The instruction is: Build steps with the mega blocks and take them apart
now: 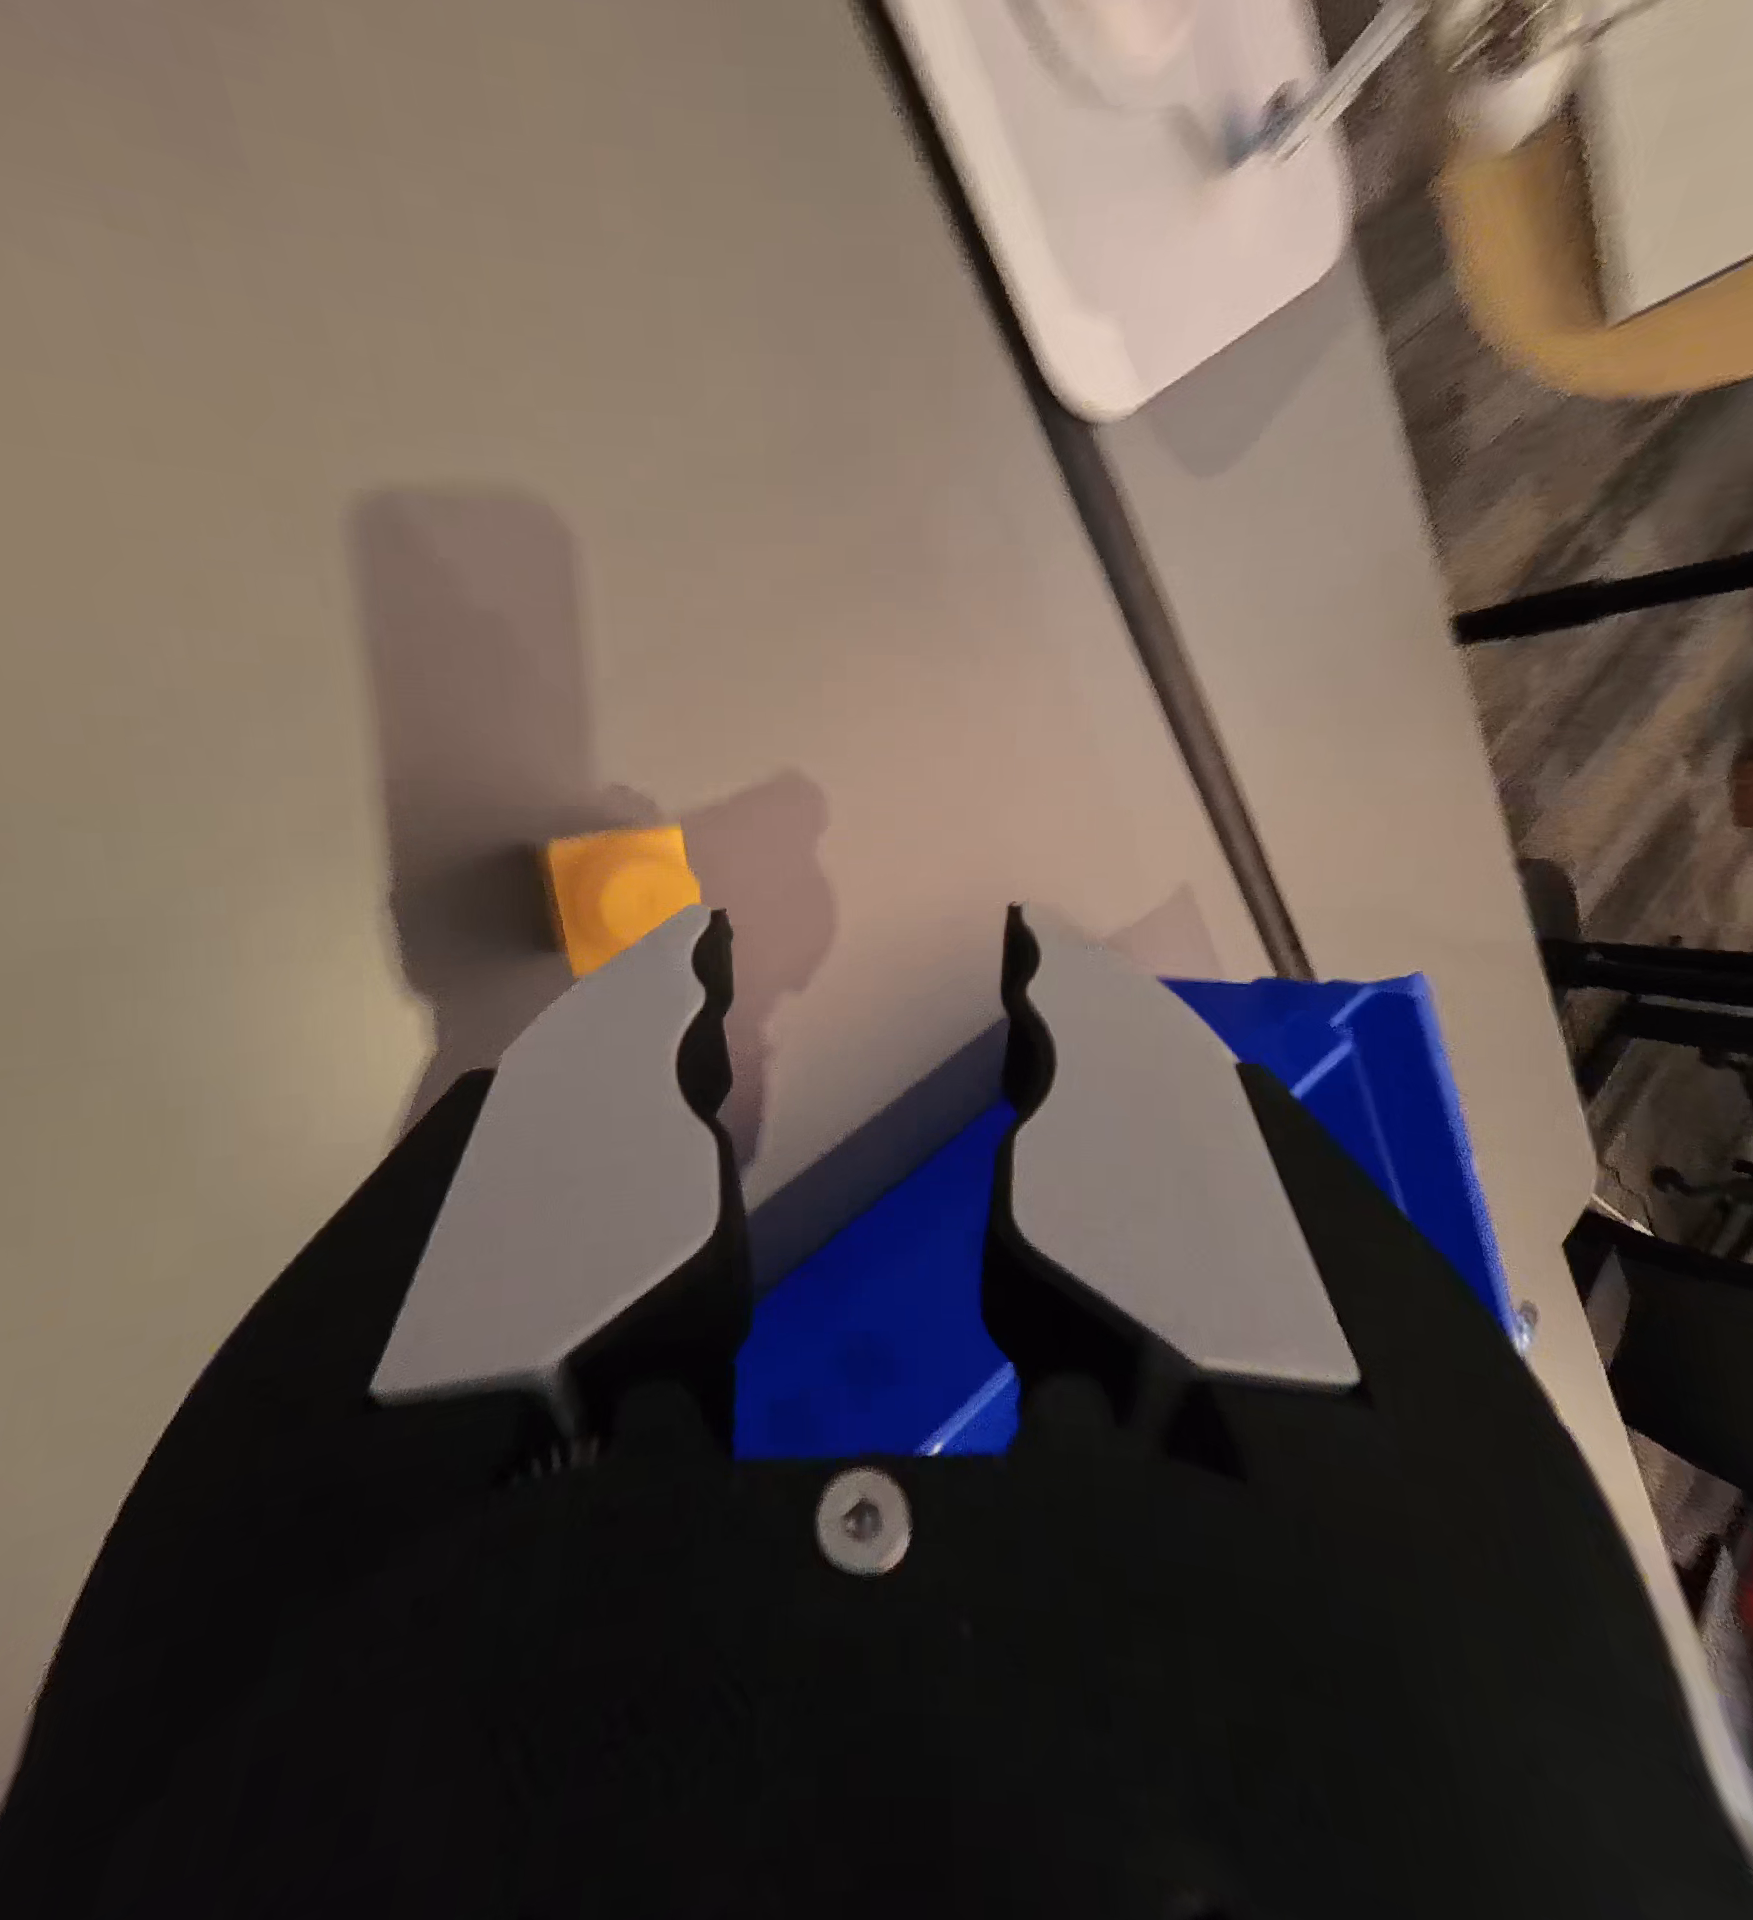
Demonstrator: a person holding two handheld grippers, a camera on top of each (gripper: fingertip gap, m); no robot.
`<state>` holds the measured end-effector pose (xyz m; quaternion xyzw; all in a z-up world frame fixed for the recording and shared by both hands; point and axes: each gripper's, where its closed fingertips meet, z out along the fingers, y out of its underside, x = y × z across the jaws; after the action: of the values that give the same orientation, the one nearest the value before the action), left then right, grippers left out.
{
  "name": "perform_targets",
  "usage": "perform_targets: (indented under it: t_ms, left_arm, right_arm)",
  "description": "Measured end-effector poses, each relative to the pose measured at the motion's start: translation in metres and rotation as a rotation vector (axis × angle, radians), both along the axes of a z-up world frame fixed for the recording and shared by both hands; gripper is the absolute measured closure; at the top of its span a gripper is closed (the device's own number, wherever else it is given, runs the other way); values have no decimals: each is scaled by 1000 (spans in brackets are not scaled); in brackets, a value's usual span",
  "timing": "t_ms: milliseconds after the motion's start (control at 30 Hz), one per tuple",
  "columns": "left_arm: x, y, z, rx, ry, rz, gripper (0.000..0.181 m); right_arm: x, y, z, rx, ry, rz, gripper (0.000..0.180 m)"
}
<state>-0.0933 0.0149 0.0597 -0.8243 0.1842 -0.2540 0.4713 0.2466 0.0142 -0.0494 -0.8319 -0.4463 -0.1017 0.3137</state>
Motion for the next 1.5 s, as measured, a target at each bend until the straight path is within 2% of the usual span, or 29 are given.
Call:
perform_targets:
  t_ms: [67,133,233,300,367,467,567,633,733,833,967,1033,1167,1267,1500]
  left_arm:
    - [25,-16,20,58,-41,-93,145]
    - [49,-32,32,106,-36,-175,145]
    - [84,-53,42,144,-40,-283,145]
    - [110,-70,44,130,-73,-387,145]
    - [131,-84,43,123,-80,-466,145]
    - [154,-96,39,129,-65,-541,145]
    - [170,-104,32,112,-54,-598,145]
    - [174,-105,31,129,-52,-614,146]
    - [171,-118,25,116,-23,-707,143]
    - [166,-135,8,70,68,-809,130]
    - [175,-130,1,214,215,-795,123]
    - [183,-135,-3,258,252,-827,123]
    - [193,-132,-14,284,340,-804,125]
    - [200,-134,-17,281,317,-827,137]
    - [205,-133,-29,231,330,-847,134]
  right_arm:
    - [-28,-2,27,87,199,26,128]
    - [-76,-16,56,114,547,138,128]
    - [-147,-73,100,-48,1169,461,117]
    - [-163,-90,112,-211,1456,509,114]
    - [-173,-94,107,-332,1579,524,112]
    - [-185,-106,95,-464,1635,590,111]
    - [-189,-121,101,-544,1707,681,115]
    - [-187,-127,104,-525,1695,738,143]
    - [-183,-130,99,-450,1540,789,143]
    - [-171,-133,97,-295,1267,869,143]
    - [-148,-130,88,-88,881,886,143]
    - [-142,-130,84,-44,775,881,143]
    - [-139,-131,80,-25,693,877,142]
    - [-138,-130,77,-11,656,867,142]
    - [-136,-129,70,7,572,850,142]
